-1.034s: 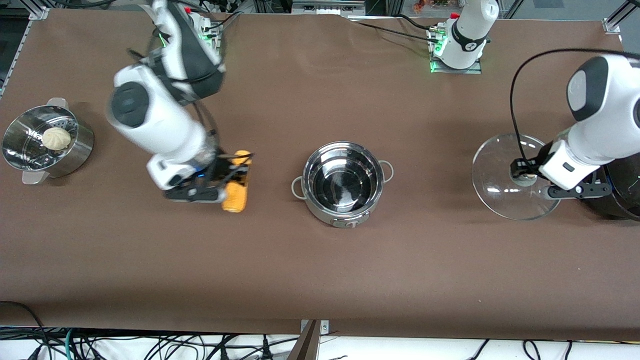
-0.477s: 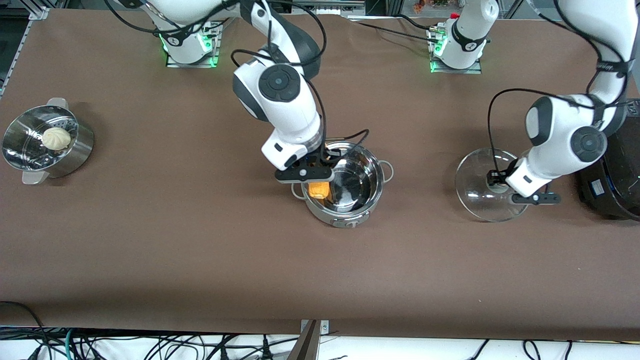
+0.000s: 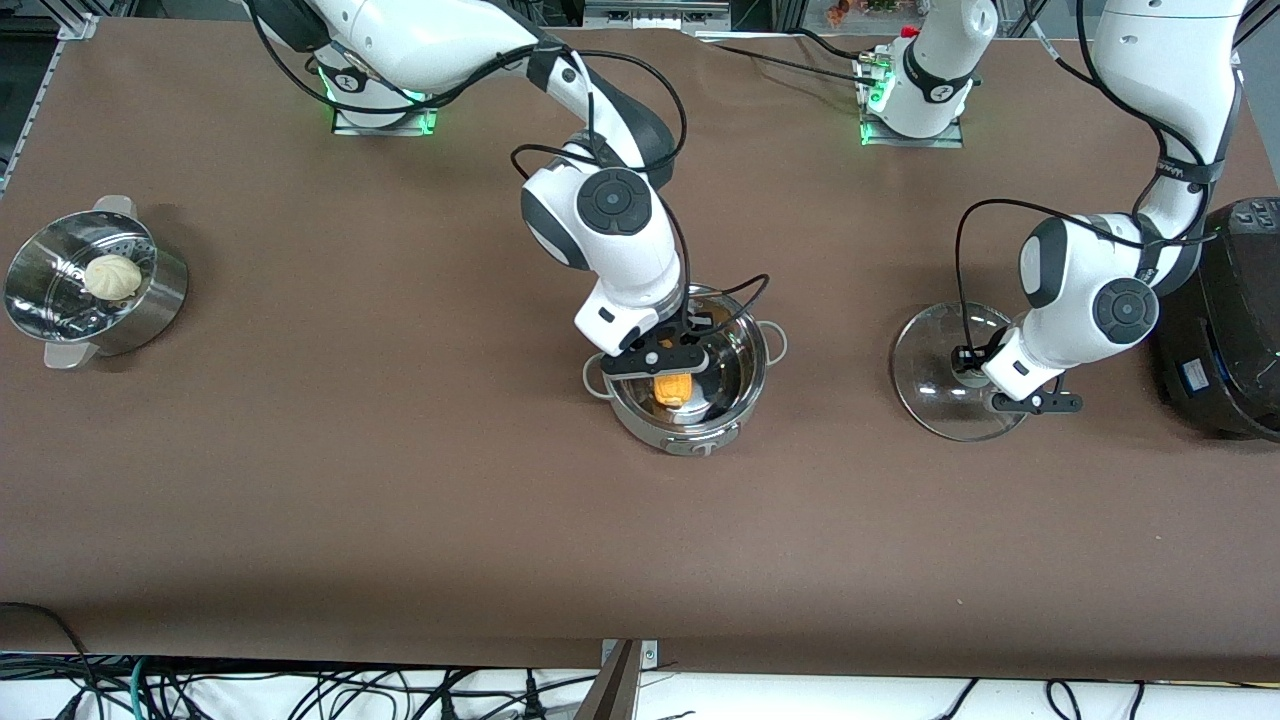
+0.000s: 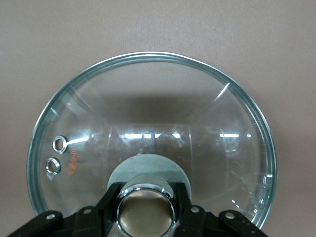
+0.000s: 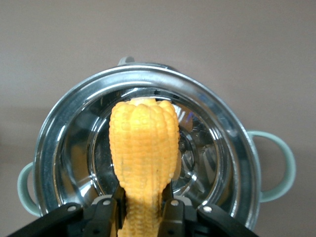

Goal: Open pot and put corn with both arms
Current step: 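Lower the lid with the left gripper while the right gripper carries corn over the pot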

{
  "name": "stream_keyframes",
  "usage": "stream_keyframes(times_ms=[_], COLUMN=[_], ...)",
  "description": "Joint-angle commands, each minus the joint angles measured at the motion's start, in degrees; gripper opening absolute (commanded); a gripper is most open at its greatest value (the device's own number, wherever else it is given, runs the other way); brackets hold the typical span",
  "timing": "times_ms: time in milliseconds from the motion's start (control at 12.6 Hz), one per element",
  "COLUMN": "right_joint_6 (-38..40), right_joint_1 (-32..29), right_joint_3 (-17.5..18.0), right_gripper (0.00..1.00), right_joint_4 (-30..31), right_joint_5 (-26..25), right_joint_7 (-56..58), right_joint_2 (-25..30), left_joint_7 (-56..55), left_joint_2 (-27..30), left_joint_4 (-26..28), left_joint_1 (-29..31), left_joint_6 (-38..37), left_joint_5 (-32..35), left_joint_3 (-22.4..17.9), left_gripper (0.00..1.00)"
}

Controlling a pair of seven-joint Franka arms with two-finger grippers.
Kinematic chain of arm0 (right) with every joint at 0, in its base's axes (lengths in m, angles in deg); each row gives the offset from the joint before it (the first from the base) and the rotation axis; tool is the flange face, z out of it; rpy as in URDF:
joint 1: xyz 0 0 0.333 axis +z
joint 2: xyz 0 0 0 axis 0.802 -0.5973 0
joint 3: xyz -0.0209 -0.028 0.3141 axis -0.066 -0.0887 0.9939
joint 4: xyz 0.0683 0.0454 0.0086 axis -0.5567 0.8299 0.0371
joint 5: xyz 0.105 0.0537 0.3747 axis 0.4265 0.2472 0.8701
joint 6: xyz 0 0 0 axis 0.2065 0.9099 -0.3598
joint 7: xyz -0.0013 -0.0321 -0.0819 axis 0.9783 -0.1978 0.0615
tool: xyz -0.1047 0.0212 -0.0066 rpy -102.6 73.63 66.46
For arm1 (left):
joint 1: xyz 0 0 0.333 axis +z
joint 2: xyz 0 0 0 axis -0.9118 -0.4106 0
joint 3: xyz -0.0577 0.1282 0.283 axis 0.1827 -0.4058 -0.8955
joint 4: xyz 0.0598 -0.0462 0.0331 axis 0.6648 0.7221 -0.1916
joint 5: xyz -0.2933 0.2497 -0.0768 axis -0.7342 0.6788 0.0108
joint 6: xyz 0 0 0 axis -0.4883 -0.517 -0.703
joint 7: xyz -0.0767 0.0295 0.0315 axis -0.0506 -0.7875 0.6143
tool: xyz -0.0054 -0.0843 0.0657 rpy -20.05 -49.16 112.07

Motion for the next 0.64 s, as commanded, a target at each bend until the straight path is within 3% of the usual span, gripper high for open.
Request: stream_keyframes(times_ms=[0, 239, 398, 477, 557], right_joint_6=[0.3, -0.7, -1.3, -1.8, -1.9], right_joint_1=[1.3, 2.0, 1.9, 1.9, 1.9], right_joint_3=[-0.3, -0.3, -0.3, -0.3, -0.3], right_gripper=[0.0, 0.0, 0.0, 0.18, 0.46], right_joint_4=[-2.7, -2.7, -2.7, -2.7, -2.7], right_joint_5=[-1.0, -1.0, -1.0, -0.9, -0.9], right_joint_7=[-0.7, -0.8, -0.8, -0.8, -0.8], right_joint_2=[-1.9, -3.1, -3.9, -4.2, -4.3], left_joint_7=[0.4, 0.4, 0.6, 0.4, 0.4], left_joint_2=[6.1, 16.0, 21.3, 24.7, 27.4], left_joint_4=[1.6, 8.1, 8.0, 6.9, 4.2], left_joint_1=[-0.7, -0.7, -0.7, -0.7, -0.6], left_joint_6=[-1.0, -1.8, -3.6, -7.2, -12.0], left_joint_5=[-1.0, -0.7, -0.6, 0.1, 1.9], left_joint_3=[-0.7, -0.7, -0.7, -0.7, -0.7], left_gripper=[1.0, 1.0, 1.0, 1.0, 1.0])
